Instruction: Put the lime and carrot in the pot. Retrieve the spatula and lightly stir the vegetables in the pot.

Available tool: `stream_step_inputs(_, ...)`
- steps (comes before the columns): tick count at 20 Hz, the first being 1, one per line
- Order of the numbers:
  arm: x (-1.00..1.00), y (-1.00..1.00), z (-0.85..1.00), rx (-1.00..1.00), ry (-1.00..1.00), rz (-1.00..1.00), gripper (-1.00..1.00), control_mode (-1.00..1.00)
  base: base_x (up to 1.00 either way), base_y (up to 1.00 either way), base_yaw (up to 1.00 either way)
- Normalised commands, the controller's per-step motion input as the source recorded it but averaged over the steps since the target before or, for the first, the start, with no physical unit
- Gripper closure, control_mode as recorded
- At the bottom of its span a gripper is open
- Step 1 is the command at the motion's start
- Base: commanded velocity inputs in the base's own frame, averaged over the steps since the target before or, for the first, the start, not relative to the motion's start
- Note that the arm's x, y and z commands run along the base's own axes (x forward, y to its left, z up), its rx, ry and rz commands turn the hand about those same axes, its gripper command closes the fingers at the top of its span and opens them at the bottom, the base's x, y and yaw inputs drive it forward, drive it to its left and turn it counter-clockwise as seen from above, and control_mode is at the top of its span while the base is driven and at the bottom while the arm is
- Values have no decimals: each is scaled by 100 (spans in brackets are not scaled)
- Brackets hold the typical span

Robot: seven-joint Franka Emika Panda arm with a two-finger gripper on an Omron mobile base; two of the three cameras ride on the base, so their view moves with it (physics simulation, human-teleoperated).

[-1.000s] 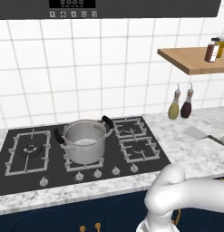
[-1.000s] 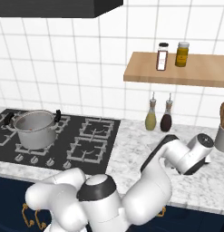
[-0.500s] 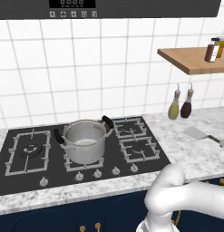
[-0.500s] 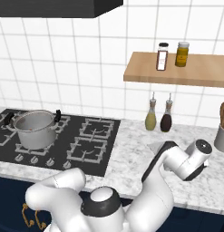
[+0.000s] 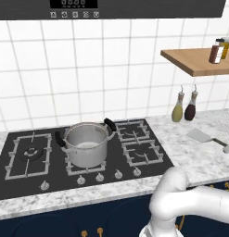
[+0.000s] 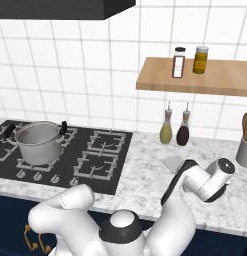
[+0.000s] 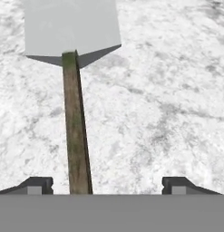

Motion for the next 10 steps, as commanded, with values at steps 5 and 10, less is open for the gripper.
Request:
stream_step_inputs(5, 16, -9, -56, 0, 0, 14, 100, -100, 0, 0, 0)
stream_step_inputs(10, -10, 26, -79, 0, -2, 10, 100, -100, 0, 0, 0)
